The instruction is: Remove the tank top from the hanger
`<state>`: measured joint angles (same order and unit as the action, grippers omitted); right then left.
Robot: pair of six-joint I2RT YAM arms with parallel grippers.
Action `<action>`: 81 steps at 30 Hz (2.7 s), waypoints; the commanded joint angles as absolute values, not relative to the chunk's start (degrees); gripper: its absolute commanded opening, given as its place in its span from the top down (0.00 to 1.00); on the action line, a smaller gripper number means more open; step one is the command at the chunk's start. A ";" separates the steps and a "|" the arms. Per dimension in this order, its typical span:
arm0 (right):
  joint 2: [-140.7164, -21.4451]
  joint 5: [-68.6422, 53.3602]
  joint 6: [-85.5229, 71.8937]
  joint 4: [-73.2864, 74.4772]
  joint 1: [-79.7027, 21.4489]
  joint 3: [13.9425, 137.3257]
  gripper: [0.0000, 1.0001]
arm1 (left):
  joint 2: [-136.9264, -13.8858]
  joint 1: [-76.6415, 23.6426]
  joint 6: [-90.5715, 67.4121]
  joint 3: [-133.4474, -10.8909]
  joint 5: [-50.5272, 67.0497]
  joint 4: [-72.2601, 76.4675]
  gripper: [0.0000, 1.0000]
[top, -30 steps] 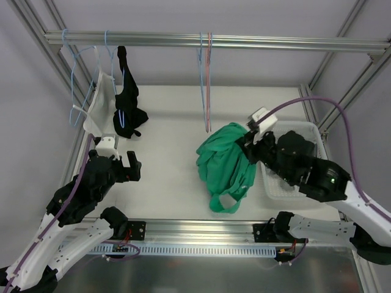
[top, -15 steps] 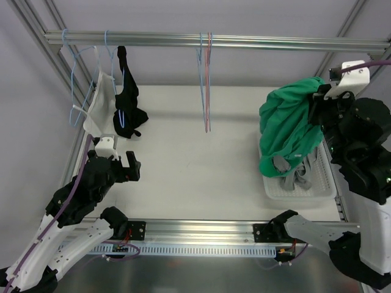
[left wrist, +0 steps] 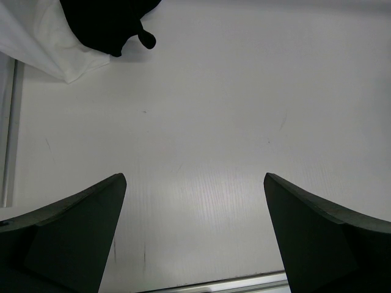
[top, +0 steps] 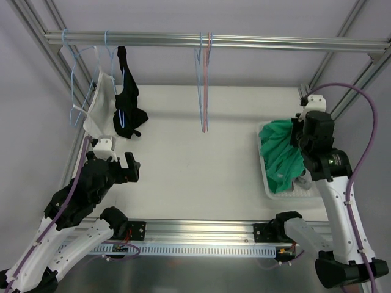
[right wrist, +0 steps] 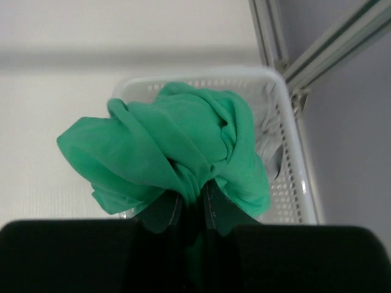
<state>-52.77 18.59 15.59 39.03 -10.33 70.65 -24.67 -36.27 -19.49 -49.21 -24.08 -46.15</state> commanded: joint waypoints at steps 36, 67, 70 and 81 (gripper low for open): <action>-49.75 2.90 -11.08 19.94 23.55 41.99 0.38 | -24.79 -35.86 -18.72 -48.96 -23.12 -44.56 0.01; -41.84 -34.98 -7.56 18.90 16.71 53.88 0.01 | -80.93 -19.96 -6.95 -120.22 -25.85 -56.43 0.01; -41.49 -35.77 -7.73 17.93 16.00 52.92 0.00 | -84.45 -15.30 -6.15 -123.04 -20.41 -55.73 0.01; -39.29 -38.50 -9.49 15.12 14.86 51.24 0.01 | -92.81 -5.71 -6.15 -124.10 -5.89 -51.24 0.29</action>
